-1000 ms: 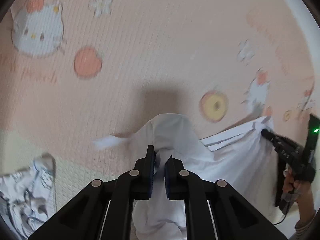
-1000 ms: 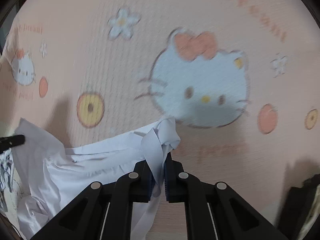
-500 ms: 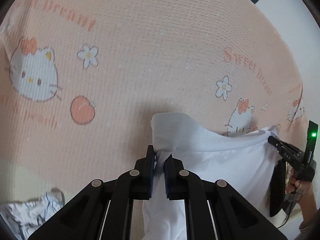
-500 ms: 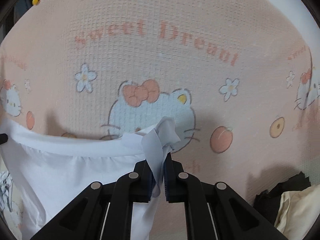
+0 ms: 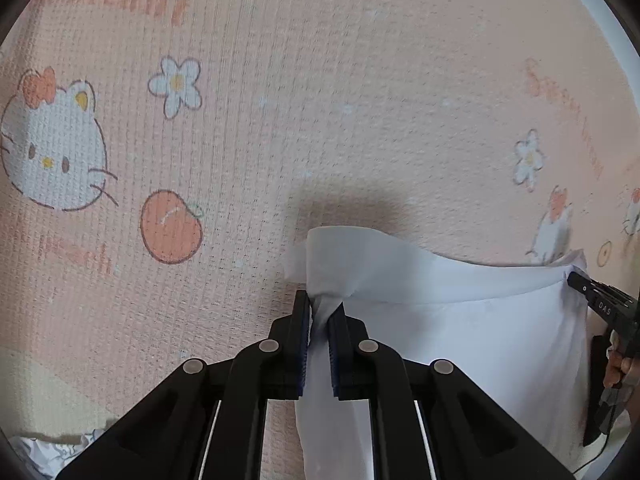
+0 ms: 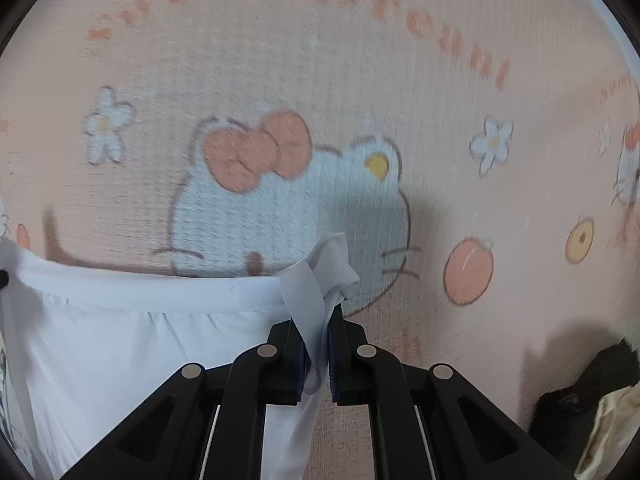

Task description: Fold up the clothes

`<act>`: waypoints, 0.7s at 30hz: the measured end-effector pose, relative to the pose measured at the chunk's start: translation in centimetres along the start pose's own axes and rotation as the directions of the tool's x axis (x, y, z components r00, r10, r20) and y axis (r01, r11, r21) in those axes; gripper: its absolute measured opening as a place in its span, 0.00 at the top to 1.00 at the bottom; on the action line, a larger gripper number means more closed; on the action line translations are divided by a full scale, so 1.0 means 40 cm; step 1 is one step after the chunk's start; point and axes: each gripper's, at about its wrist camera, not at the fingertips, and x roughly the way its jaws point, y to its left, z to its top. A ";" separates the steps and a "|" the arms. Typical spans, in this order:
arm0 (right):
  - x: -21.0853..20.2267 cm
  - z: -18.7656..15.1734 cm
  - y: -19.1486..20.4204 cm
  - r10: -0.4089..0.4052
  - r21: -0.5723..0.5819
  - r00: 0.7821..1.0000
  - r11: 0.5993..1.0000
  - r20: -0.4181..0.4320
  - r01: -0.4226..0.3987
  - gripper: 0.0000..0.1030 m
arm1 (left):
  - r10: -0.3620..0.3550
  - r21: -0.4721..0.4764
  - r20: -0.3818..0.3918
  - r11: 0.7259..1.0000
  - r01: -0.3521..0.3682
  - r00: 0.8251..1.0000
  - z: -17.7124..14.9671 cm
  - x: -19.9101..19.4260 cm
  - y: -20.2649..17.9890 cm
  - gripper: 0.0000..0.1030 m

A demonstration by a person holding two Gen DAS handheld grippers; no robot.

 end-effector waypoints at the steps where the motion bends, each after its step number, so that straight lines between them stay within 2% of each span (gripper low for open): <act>1: 0.013 -0.003 -0.006 -0.001 0.010 1.000 1.000 -0.007 0.001 0.94 | 0.008 -0.003 -0.005 1.000 -0.008 1.000 -0.003 0.011 0.006 0.93; 6: 0.080 -0.027 -0.040 -0.020 0.040 0.999 0.999 -0.045 0.022 0.94 | 0.066 -0.068 -0.005 0.996 -0.066 0.998 -0.010 0.059 0.062 0.93; 10: 0.130 -0.052 -0.081 0.011 0.108 0.997 0.994 -0.080 -0.003 0.94 | 0.008 -0.228 -0.006 0.974 -0.010 1.000 -0.019 0.090 0.145 0.93; 14: 0.152 -0.070 -0.093 0.037 0.114 0.996 0.993 -0.086 -0.027 0.93 | -0.064 -0.250 0.022 0.966 0.067 0.998 -0.037 0.088 0.169 0.93; 16: 0.146 -0.070 -0.092 0.029 0.094 0.996 0.995 -0.087 -0.021 0.82 | -0.102 -0.260 0.039 0.960 0.109 0.994 -0.039 0.078 0.171 0.93; 18: 0.134 -0.068 -0.096 0.015 0.083 0.996 0.997 -0.088 -0.008 0.49 | -0.128 -0.274 0.043 0.952 0.135 0.991 -0.034 0.068 0.167 0.93; 19: 0.122 -0.066 -0.103 0.024 0.088 0.997 0.996 -0.075 -0.017 0.46 | -0.131 -0.279 0.036 0.951 0.135 0.991 -0.031 0.064 0.163 0.92; 20: 0.106 -0.065 -0.114 0.042 0.100 0.998 0.994 -0.054 -0.037 0.45 | -0.126 -0.282 0.022 0.951 0.127 0.992 -0.027 0.062 0.157 0.88; 21: 0.092 -0.065 -0.127 0.063 0.117 0.997 0.991 -0.038 -0.058 0.45 | -0.120 -0.280 0.008 0.953 0.117 0.993 -0.025 0.061 0.150 0.74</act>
